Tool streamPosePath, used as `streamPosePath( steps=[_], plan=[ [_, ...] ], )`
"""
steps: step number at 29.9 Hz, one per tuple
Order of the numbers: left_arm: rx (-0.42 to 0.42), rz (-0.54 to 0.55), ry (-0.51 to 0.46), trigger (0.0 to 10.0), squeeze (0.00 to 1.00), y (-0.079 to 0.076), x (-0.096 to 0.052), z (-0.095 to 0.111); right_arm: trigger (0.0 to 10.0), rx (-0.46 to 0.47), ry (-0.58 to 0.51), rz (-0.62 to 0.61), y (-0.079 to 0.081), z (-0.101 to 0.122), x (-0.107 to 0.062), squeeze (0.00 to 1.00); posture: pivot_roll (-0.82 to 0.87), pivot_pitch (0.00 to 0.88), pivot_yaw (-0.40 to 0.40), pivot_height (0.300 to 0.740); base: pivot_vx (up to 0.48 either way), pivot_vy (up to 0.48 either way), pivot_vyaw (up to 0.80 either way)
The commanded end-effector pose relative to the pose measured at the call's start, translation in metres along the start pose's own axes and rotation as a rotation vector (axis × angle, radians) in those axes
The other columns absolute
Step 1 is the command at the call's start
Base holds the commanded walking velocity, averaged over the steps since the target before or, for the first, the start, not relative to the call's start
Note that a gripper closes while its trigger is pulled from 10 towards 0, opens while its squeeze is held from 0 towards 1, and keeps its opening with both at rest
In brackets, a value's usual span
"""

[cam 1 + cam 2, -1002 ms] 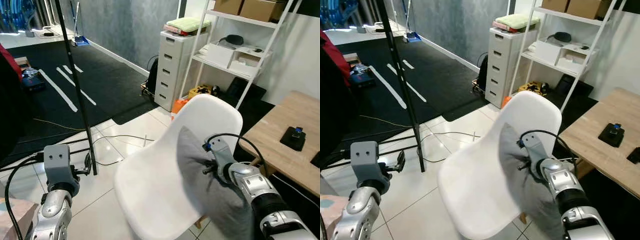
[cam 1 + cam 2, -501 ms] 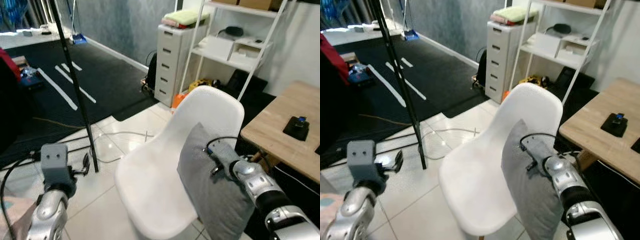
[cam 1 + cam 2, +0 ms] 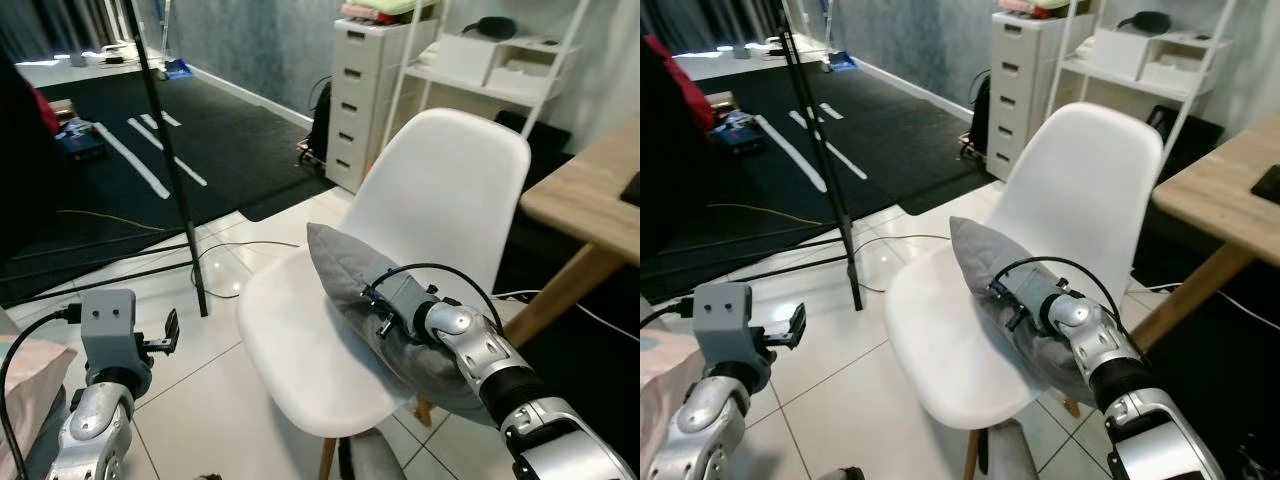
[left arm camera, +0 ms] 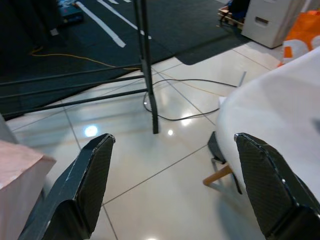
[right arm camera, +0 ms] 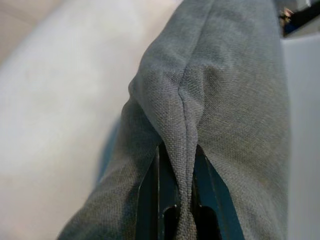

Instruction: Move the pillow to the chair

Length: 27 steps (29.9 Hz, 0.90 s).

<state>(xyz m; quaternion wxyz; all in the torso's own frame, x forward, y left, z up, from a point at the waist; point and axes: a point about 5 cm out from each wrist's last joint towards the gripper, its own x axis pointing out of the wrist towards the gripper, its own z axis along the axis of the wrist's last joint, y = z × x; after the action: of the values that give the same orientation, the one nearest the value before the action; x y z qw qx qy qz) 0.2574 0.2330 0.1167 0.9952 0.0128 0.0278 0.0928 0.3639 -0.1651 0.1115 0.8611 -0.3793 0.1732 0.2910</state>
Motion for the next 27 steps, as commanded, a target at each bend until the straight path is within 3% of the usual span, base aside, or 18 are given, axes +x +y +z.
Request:
streamPosePath(
  steps=[1,9,14,16,17,18,22,25,27],
  plan=[
    [0.005,-0.001,-0.012,10.0,0.00,0.004,-0.002,0.005,10.0,-0.078,0.134,0.031,0.006,-0.026,-0.003,0.00,-0.16,0.119,-0.012,0.570,0.000,0.000,0.00],
    [0.007,-0.007,-0.003,10.0,0.00,0.003,-0.004,0.004,10.0,-0.166,0.160,-0.020,0.013,-0.034,-0.001,0.00,-0.15,0.119,-0.004,0.550,0.000,0.000,0.00],
    [0.015,-0.013,0.002,10.0,0.00,0.004,-0.003,0.005,10.0,0.009,0.009,-0.087,0.007,-0.018,0.001,0.00,-0.15,0.119,0.004,0.550,0.000,0.000,0.00],
    [0.015,-0.013,0.002,10.0,0.00,0.004,-0.003,0.005,10.0,0.009,0.009,-0.087,0.007,-0.018,0.001,0.00,-0.15,0.119,0.004,0.550,0.000,0.000,0.00],
    [0.017,-0.014,0.003,10.0,0.00,0.003,-0.002,0.004,10.0,0.086,-0.054,-0.086,0.006,-0.011,0.001,0.00,-0.15,0.117,0.004,0.550,0.000,0.000,0.00],
    [0.018,-0.015,0.004,10.0,0.00,0.003,-0.002,0.004,10.0,0.159,-0.107,-0.073,0.005,-0.006,0.000,1.00,-0.15,0.116,0.003,0.550,0.000,0.000,0.00],
    [0.019,-0.018,0.004,10.0,0.00,0.002,-0.002,0.004,10.0,0.265,-0.172,-0.031,0.007,0.000,0.000,1.00,-0.15,0.111,0.000,0.550,0.000,0.000,0.00],
    [0.019,-0.018,0.004,10.0,0.00,0.002,-0.002,0.004,10.0,0.265,-0.172,-0.031,0.007,0.000,0.000,1.00,-0.15,0.111,0.000,0.550,0.000,0.000,0.00],
    [-0.004,-0.012,0.008,10.0,0.00,0.000,-0.001,0.003,10.0,0.272,-0.157,0.052,0.005,-0.001,-0.005,1.00,-0.16,0.095,-0.014,0.550,0.000,0.000,0.00]
  ],
)
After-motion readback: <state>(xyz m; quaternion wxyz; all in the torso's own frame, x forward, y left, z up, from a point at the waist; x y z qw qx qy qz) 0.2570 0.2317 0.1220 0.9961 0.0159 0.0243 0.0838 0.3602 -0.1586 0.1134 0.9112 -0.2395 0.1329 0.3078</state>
